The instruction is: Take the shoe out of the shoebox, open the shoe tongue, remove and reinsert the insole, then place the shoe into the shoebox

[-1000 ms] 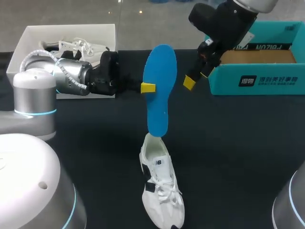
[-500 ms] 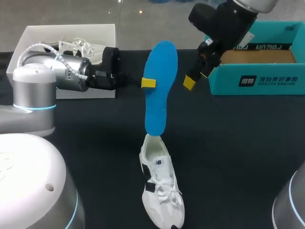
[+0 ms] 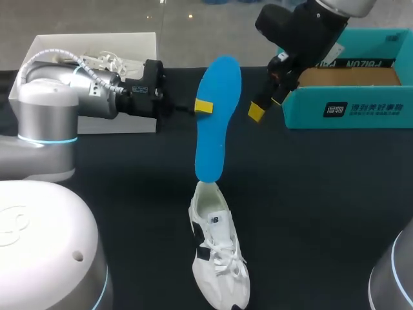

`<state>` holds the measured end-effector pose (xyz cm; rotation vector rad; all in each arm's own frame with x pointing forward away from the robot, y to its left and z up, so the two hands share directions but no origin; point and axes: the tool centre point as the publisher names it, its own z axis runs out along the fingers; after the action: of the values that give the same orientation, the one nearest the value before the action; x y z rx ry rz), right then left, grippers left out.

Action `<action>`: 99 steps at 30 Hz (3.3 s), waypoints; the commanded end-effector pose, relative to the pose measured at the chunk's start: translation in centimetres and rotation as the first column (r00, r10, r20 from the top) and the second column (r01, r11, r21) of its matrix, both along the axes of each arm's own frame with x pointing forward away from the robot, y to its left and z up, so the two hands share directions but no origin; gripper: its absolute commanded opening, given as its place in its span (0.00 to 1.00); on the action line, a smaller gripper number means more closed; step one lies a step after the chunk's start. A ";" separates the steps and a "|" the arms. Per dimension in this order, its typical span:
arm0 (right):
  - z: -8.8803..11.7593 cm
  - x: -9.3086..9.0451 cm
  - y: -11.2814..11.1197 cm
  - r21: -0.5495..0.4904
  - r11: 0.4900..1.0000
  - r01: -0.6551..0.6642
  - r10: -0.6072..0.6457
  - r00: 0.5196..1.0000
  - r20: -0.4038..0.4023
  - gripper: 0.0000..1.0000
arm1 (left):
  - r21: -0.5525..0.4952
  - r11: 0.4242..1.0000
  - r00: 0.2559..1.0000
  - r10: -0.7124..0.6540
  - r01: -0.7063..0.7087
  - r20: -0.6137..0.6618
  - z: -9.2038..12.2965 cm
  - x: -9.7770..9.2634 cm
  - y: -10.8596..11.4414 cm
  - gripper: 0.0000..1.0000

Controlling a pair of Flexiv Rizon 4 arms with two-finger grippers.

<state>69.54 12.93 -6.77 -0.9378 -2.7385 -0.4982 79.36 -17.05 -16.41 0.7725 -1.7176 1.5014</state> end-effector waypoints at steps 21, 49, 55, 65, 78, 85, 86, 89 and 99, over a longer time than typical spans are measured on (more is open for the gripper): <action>-0.1 0.1 0.1 -0.002 1.000 0.000 0.000 1.000 -0.002 1.00 | 0.064 0.996 0.977 0.075 -0.063 -0.201 -1.1 3.4 -1.7 0.00; 0.6 -0.8 -1.8 0.016 0.994 0.104 -0.105 0.992 0.075 1.00 | 0.064 0.996 0.977 0.075 -0.063 -0.201 -1.1 3.4 -1.7 0.00; 0.6 -0.6 -1.8 0.019 0.995 0.095 -0.096 0.993 0.071 1.00 | 0.064 0.996 0.977 0.075 -0.063 -0.201 -1.1 3.4 -1.7 0.00; 0.6 -0.6 -1.8 0.019 0.995 0.095 -0.096 0.993 0.071 1.00 | 0.064 0.996 0.977 0.075 -0.063 -0.201 -1.1 3.4 -1.7 0.00; 0.6 -0.6 -1.8 0.019 0.995 0.095 -0.096 0.993 0.071 1.00 | -0.047 0.999 0.993 0.000 0.006 0.116 1.3 3.0 -1.1 0.00; 0.6 -0.6 -1.8 0.019 0.995 0.095 -0.096 0.993 0.071 1.00 | -0.152 0.984 0.937 -0.030 0.088 0.349 2.5 1.3 0.4 0.00; 0.6 -0.6 -1.8 0.019 0.995 0.095 -0.096 0.993 0.071 1.00 | -0.155 0.984 0.930 -0.026 0.089 0.366 2.5 1.1 0.6 0.00; 0.6 -0.6 -1.8 0.019 0.995 0.095 -0.096 0.993 0.071 1.00 | -0.154 0.986 0.918 -0.002 0.068 0.397 2.3 0.9 1.0 0.00; 0.6 -0.6 -1.8 0.019 0.995 0.095 -0.096 0.993 0.071 1.00 | -0.145 0.987 0.890 0.012 0.062 0.457 1.5 0.3 1.3 0.00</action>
<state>68.75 11.06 -6.20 -1.0724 -2.7593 -0.5851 80.19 -15.51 -14.86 0.3169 -1.8922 1.8825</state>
